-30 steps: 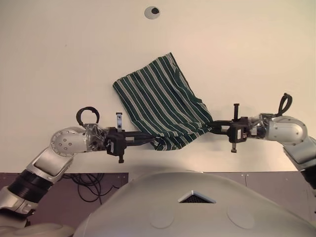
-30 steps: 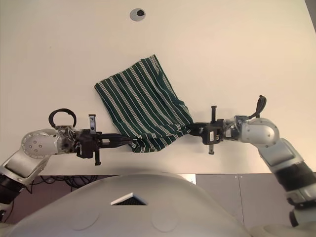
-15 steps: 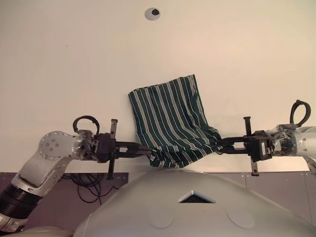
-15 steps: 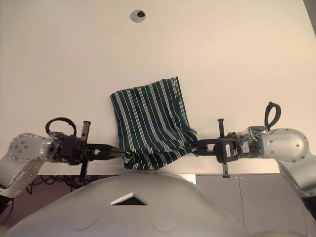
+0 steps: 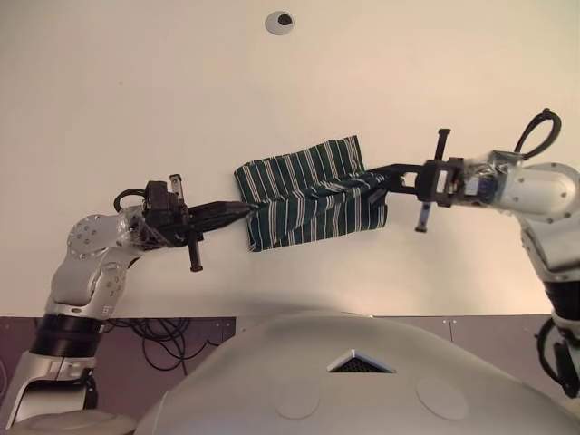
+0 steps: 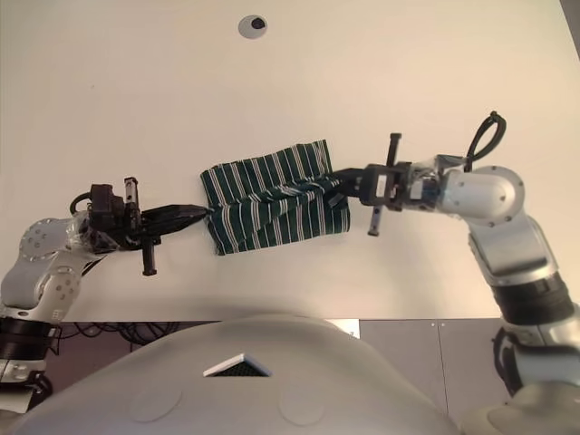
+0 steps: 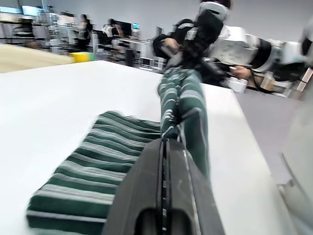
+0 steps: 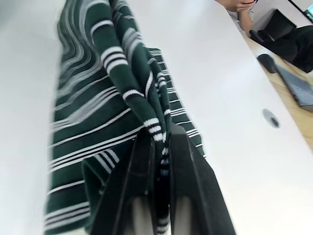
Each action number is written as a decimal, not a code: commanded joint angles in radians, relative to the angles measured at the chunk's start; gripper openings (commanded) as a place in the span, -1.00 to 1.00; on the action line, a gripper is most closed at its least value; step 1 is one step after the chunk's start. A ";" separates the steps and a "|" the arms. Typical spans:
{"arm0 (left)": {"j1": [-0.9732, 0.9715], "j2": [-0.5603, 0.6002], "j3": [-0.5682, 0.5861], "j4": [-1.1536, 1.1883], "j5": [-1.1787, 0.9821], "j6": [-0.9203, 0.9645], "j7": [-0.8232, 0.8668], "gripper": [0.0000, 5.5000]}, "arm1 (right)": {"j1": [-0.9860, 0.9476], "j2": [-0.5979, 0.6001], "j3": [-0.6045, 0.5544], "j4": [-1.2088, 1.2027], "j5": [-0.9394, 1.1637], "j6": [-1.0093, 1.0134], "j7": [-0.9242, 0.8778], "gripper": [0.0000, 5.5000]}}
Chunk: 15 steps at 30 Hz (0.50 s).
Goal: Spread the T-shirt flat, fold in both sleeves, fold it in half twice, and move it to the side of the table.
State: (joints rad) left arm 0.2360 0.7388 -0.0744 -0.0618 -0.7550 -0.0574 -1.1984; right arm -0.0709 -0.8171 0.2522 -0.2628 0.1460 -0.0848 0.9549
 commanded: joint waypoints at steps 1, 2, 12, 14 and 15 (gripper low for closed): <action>-0.063 -0.046 0.044 0.083 0.064 -0.003 0.024 -1.00 | -0.083 0.071 0.045 0.078 -0.138 -0.068 -0.052 -0.98; -0.078 -0.058 0.047 0.106 0.088 -0.004 0.033 -1.00 | -0.106 0.090 0.062 0.114 -0.184 -0.101 -0.073 -0.98; -0.193 -0.143 0.094 0.279 0.242 0.023 0.168 -0.82 | -0.213 0.232 0.089 0.404 -0.334 -0.251 -0.226 -0.68; -0.222 -0.159 0.100 0.314 0.285 0.038 0.233 -0.68 | -0.270 0.260 0.060 0.497 -0.383 -0.293 -0.338 -0.53; -0.235 -0.171 0.107 0.326 0.298 0.052 0.271 -0.65 | -0.290 0.266 0.051 0.534 -0.404 -0.315 -0.382 -0.50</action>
State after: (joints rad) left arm 0.0324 0.5856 0.0171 0.2345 -0.4961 -0.0367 -0.9918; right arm -0.3008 -0.5687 0.3319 0.2030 -0.2143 -0.3605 0.6548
